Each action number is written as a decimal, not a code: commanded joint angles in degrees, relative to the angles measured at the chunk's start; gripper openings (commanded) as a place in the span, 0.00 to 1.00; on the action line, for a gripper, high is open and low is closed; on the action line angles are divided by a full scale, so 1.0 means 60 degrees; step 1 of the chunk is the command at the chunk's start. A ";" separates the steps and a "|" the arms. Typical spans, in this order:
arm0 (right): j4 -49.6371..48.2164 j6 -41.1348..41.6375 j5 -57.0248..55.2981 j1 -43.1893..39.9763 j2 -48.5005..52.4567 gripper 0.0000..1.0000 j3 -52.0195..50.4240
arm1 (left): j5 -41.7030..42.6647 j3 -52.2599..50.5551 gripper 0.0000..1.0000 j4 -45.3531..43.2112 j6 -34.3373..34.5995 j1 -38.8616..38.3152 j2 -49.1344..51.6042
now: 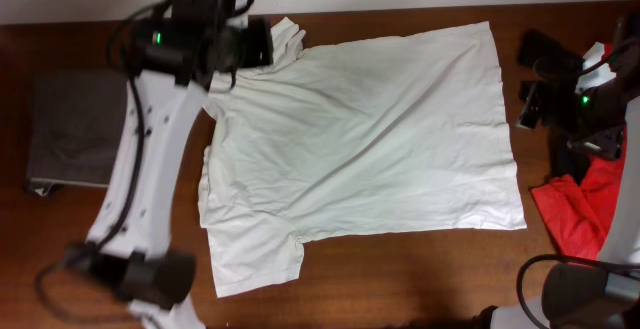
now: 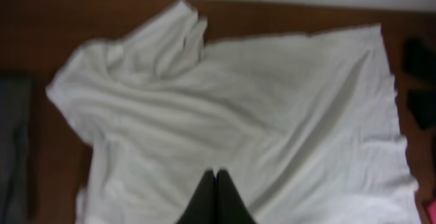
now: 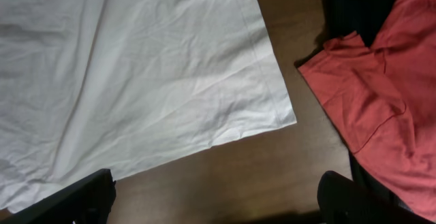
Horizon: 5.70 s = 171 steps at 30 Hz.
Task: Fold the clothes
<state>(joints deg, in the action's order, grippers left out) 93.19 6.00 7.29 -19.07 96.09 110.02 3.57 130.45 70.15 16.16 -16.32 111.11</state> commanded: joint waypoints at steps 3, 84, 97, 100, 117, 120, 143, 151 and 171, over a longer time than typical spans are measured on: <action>0.0000 0.0073 -0.0117 0.0051 0.0084 0.99 0.0004 | -0.0142 0.3931 0.00 0.1304 -0.0499 0.0127 0.3432; -0.0004 0.0073 -0.0117 0.0051 0.0084 0.99 0.0004 | -0.2637 0.8247 0.00 -0.1898 -0.1140 0.0878 0.6852; 0.0000 0.0073 -0.0117 0.0051 0.0084 0.99 0.0004 | -0.2200 0.8083 0.00 0.4426 -0.0237 -0.0302 0.1355; 0.0000 0.0073 -0.0117 0.0051 0.0084 0.99 0.0004 | -0.1330 0.7770 0.00 0.4426 -0.0353 -0.0627 0.0495; -0.3111 -0.0423 -0.0430 -0.0022 0.0138 0.99 0.0055 | -0.1829 -0.1541 0.00 0.4422 0.1184 -0.1217 -0.6065; -0.2761 -0.0426 0.0539 0.0015 0.0135 0.99 0.0055 | -0.1887 -0.3778 0.00 0.4302 0.1734 -0.1213 -0.6808; -0.2113 0.2339 -0.1180 -0.1858 0.0135 0.68 -0.4823 | -0.0987 -1.1067 0.24 -0.0911 0.2157 -0.1169 -0.5187; -0.3344 0.3136 -0.1377 -0.1891 0.0138 0.55 -0.6368 | -0.1169 -1.1067 0.30 -0.1319 0.2153 -0.0328 -0.5074; -0.6717 0.3588 -0.1300 -0.1887 0.0138 0.50 -0.9275 | -0.1322 -1.1074 0.34 -0.1800 0.2149 0.1559 -0.5074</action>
<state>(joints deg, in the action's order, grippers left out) 54.19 26.39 0.01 -30.33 96.92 56.53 -3.27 64.34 59.64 28.77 -7.29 80.44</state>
